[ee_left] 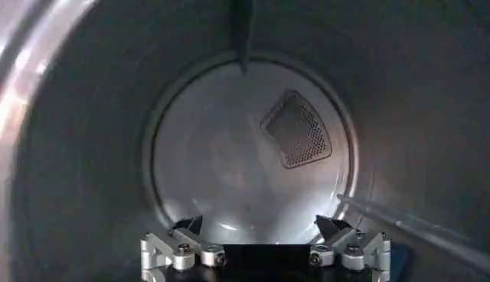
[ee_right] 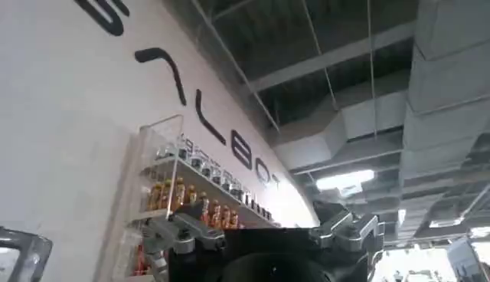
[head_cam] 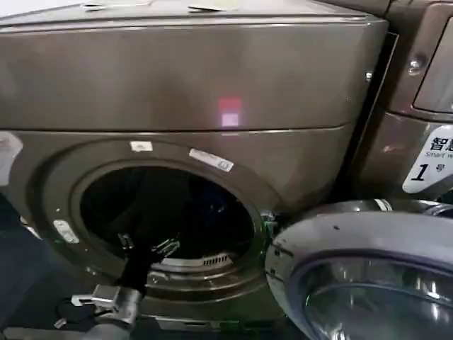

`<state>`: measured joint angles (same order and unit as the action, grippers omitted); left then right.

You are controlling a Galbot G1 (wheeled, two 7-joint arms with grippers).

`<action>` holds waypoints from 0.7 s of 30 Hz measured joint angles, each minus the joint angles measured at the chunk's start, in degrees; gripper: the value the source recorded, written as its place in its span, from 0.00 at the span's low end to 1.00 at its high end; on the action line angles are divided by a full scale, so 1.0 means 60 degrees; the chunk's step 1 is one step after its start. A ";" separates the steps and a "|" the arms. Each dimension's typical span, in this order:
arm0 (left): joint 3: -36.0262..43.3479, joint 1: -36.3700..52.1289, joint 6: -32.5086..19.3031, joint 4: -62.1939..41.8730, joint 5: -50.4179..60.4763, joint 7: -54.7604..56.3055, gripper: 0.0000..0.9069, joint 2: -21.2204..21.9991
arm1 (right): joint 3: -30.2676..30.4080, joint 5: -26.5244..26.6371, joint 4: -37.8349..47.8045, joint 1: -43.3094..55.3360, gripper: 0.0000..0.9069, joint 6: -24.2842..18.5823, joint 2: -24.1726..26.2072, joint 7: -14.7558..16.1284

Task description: Grasp the clothes from the dryer.

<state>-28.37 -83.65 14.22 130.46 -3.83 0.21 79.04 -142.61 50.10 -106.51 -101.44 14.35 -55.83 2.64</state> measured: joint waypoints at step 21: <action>0.0005 0.0103 -0.0005 -0.0056 0.0007 -0.0023 1.00 0.0005 | -0.0030 -0.0034 -0.0018 0.0010 1.00 0.0011 -0.0072 0.0011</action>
<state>-28.34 -83.03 14.19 130.13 -3.79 0.07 79.06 -142.79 49.89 -106.62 -101.37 14.42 -56.26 2.70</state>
